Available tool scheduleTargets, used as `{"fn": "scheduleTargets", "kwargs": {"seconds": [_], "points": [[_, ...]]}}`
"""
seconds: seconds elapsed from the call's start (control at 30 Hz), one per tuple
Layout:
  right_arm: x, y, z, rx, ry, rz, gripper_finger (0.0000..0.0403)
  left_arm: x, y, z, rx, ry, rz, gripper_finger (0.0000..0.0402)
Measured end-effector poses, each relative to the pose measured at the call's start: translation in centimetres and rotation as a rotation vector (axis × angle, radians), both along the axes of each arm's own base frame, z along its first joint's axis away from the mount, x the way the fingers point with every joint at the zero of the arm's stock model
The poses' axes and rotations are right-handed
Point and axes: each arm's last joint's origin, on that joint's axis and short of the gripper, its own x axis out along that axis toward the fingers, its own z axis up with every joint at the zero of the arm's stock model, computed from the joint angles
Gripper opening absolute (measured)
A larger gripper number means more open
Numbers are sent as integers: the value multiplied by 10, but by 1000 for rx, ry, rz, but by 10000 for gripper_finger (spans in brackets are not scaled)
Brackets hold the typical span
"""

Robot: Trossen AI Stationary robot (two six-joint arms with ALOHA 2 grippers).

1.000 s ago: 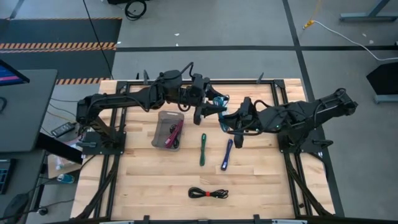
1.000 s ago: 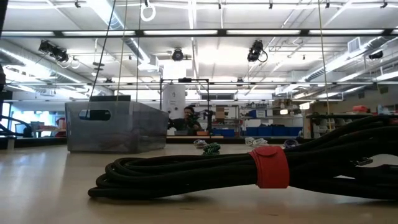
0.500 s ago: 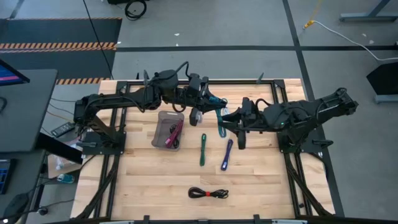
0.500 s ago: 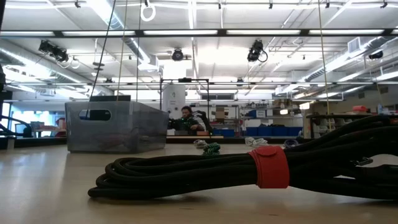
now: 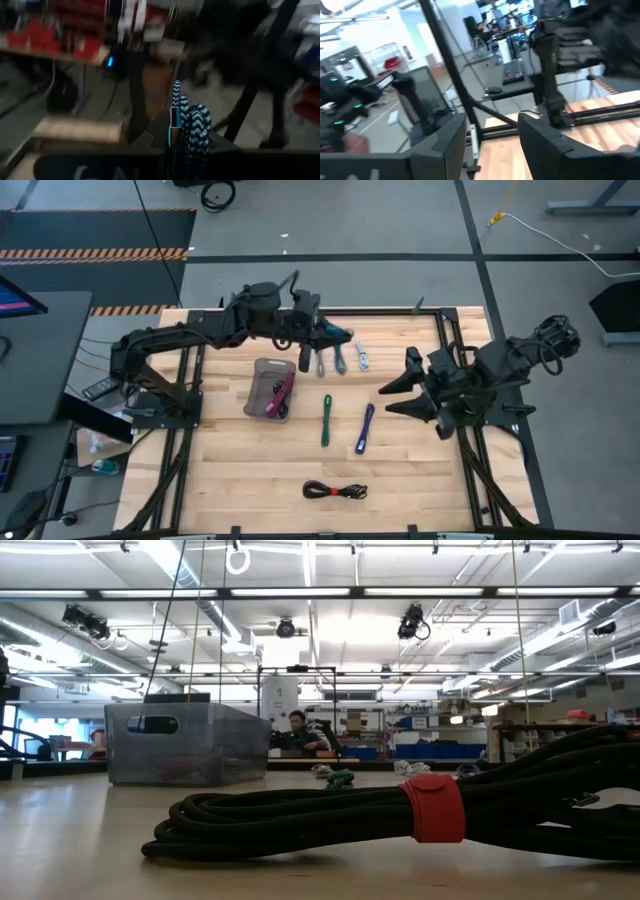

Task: Pick and place USB-C Cables
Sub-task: Put the blue USB cable into the black bin

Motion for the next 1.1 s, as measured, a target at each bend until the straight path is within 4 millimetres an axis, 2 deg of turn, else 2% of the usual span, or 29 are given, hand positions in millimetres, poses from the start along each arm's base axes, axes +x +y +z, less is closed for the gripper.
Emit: {"fn": "scheduleTargets", "kwargs": {"seconds": [0.27,0.43,0.73,0.93,1.1], "points": [[-7,-2,1,-4,10,-1,182,-39,-8,-38,-44,580,57,29],[-7,-5,0,-10,17,-14,182,-53,-15,-52,-60,803,154,29],[-7,-7,-3,-27,49,-67,182,-61,-4,-59,-209,898,320,29],[-7,-7,-5,-35,62,-69,182,-56,-1,-67,-290,913,365,29],[-7,-8,-10,-61,116,-68,182,-58,-2,-97,-383,1013,428,29]]}}
